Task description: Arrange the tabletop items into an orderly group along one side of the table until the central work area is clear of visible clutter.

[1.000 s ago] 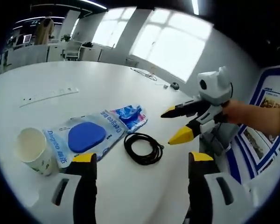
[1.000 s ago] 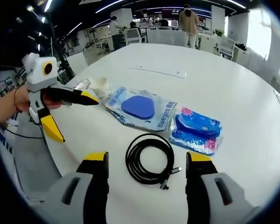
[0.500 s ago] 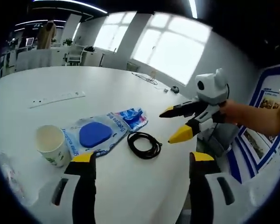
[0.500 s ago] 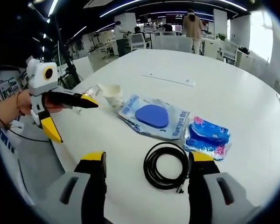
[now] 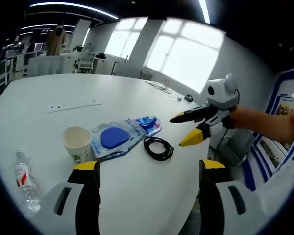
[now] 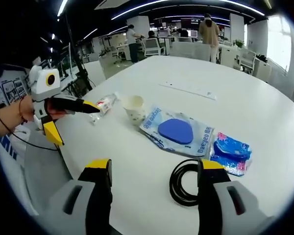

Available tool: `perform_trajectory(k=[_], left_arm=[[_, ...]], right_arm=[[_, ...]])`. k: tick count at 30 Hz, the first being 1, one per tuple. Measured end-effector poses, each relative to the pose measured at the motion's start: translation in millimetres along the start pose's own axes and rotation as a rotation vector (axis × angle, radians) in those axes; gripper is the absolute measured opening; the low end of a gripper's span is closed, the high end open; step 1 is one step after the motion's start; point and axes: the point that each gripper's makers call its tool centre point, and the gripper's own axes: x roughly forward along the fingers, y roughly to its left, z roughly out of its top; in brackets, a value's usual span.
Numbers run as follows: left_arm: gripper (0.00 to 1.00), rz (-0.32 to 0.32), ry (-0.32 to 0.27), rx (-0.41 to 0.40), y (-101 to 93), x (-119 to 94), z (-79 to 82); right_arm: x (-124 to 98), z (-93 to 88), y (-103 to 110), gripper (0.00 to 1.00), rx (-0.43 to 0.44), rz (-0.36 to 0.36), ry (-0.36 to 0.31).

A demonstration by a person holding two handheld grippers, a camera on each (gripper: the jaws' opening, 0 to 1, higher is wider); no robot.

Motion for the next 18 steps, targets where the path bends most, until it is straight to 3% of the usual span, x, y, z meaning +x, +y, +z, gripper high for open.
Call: perform_trajectory(k=[18], left_arm=[[0.84, 0.082, -0.043, -0.024, 33.8, -71, -8.6]], right_arm=[[23, 37.1, 52, 0.69, -0.070, 0.059, -0.011]])
